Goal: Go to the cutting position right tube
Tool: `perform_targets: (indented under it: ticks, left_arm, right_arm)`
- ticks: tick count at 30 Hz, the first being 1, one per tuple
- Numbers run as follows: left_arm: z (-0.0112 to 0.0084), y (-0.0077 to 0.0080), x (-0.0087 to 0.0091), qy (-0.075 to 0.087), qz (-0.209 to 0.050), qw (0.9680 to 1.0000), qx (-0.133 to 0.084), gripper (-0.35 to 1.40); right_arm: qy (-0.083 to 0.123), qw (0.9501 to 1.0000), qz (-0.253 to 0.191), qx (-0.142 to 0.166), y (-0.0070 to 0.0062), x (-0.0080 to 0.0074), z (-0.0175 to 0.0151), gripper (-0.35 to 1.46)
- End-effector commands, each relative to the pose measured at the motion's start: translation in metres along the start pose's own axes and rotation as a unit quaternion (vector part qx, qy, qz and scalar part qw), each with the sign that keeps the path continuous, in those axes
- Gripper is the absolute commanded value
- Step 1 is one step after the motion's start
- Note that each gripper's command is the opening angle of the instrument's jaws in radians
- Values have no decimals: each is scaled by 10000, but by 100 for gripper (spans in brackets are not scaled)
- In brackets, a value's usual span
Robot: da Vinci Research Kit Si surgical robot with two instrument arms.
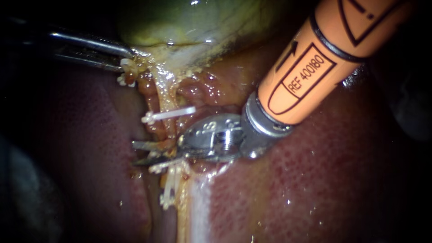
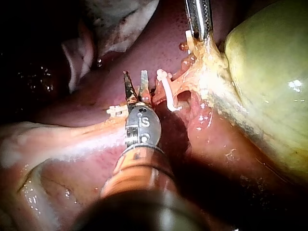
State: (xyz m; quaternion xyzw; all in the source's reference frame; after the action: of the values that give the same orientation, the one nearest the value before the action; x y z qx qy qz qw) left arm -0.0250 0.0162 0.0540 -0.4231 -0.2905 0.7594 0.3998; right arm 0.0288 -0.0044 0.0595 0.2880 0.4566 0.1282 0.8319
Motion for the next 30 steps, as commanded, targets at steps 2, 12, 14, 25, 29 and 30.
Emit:
perform_targets:
  ticks: [2, 12, 14, 25, 29, 30]
  left_arm:
    - [0, 0, 0, 0, -1, 10000, -1, -35]
    - [-5, -1, 0, -6, -2, 10000, -14, -35]
    - [-6, -1, 1, -8, -4, 10000, -18, -35]
    - [-19, 1, 9, -16, -32, 10000, -38, -35]
    - [-20, 2, 9, -16, -35, 10000, -38, -35]
    - [-20, 2, 9, -16, -35, 10000, -38, -35]
  right_arm:
    - [144, 9998, 141, 0, -1, 3, -3, 88]
    - [464, 9969, 540, 334, -20, 14, -24, 145]
    - [500, 9962, 573, 416, -23, 15, -34, 145]
    - [590, 9937, 730, 614, -22, 1, -92, 143]
    - [590, 9937, 749, 586, -15, -6, -97, 143]
    - [589, 9935, 775, 588, -14, -7, -97, 143]
